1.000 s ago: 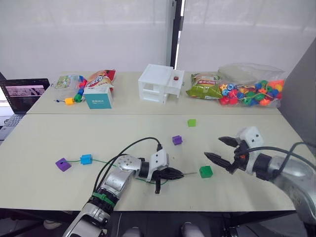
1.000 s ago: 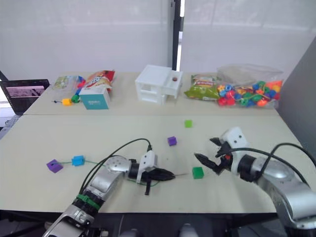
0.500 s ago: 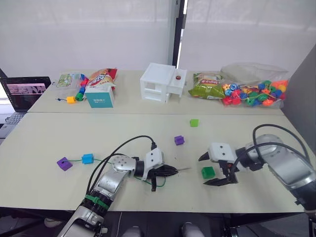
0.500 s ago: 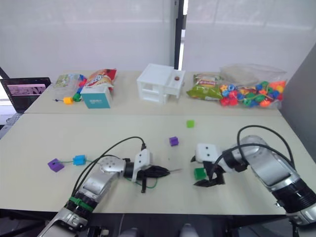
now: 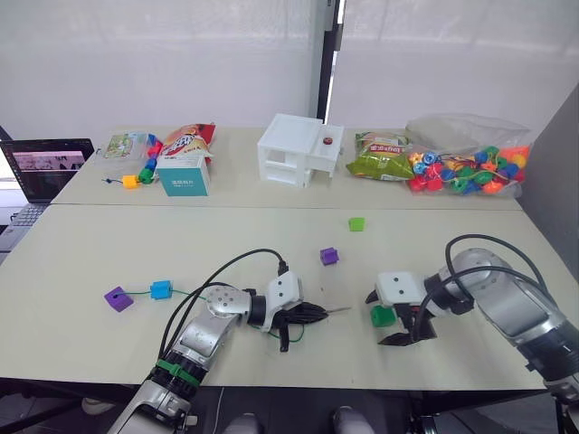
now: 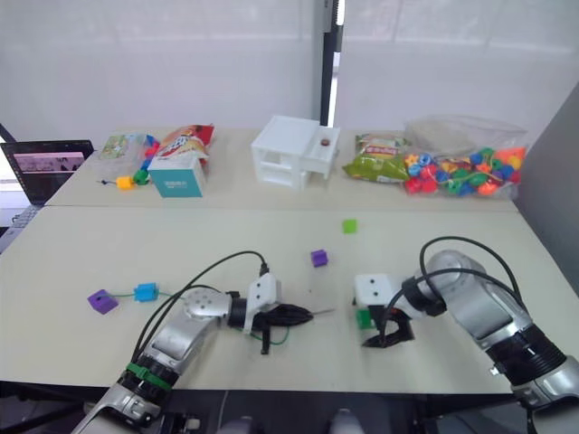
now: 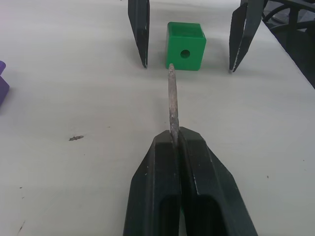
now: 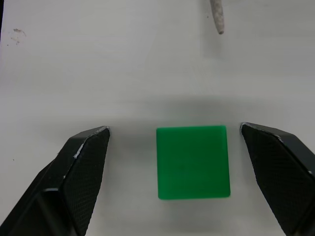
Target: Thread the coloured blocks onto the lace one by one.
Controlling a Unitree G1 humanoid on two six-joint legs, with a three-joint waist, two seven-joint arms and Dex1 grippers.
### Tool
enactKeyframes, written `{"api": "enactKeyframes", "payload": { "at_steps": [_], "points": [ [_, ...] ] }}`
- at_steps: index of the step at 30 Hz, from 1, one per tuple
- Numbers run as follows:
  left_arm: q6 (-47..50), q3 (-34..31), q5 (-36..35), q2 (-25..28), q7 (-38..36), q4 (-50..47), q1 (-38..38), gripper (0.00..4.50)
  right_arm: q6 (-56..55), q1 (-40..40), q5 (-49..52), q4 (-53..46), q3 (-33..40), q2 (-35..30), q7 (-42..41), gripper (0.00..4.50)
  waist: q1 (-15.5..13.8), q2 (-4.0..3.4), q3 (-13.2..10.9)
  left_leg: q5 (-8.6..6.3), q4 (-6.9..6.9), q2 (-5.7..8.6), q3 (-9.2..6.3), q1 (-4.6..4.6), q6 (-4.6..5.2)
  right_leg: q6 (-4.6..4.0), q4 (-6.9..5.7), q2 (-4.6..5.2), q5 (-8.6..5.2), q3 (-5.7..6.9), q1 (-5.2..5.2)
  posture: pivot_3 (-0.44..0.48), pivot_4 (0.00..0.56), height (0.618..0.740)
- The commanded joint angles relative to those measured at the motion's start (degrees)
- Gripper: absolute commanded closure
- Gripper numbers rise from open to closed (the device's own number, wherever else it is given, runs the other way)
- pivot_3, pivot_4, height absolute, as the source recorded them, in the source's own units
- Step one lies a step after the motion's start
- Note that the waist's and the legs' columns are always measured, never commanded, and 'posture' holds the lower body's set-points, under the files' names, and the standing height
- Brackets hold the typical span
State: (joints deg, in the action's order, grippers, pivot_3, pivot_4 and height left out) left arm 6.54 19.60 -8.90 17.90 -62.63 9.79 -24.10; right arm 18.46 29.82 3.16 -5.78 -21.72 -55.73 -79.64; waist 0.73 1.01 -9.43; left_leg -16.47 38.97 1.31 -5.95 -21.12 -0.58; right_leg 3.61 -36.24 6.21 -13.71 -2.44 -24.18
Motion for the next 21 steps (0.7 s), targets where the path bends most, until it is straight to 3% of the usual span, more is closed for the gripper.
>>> {"api": "enactKeyframes", "payload": {
  "at_steps": [1, 10, 21],
  "points": [
    [-0.3, 0.4, -0.2, -0.4, -0.3, -0.9, -0.4, 4.5, 0.3, -0.3, 0.2, -1.9, 2.0, 0.4, 1.0, 0.27, 0.0, 0.0, 0.0, 0.0, 0.0, 0.0, 0.0, 0.0, 0.0, 0.0, -0.01, 0.0, 0.0, 0.0, 0.0, 0.0, 0.15, 0.74],
    [0.5, 1.4, -0.5, -1.0, -1.7, -0.4, -1.1, 4.5, 5.6, -0.7, -0.9, -5.3, 1.9, -0.8, 0.6, 3.28, 0.0, 0.0, 0.0, 0.0, 0.0, 0.01, 0.0, 0.0, 0.0, 0.0, -0.03, 0.0, 0.0, 0.0, 0.0, 0.0, 0.15, 0.74],
    [-0.6, 4.0, 2.3, -4.0, -1.4, 4.1, -4.7, 4.5, 14.5, -1.3, 1.8, -12.3, 2.6, 1.5, 3.6, 3.31, -0.1, 0.0, 0.0, 0.0, 0.02, 0.02, 0.0, 0.0, 0.01, 0.0, -0.04, 0.0, 0.0, 0.0, 0.0, 0.0, 0.15, 0.74]
  ]
}}
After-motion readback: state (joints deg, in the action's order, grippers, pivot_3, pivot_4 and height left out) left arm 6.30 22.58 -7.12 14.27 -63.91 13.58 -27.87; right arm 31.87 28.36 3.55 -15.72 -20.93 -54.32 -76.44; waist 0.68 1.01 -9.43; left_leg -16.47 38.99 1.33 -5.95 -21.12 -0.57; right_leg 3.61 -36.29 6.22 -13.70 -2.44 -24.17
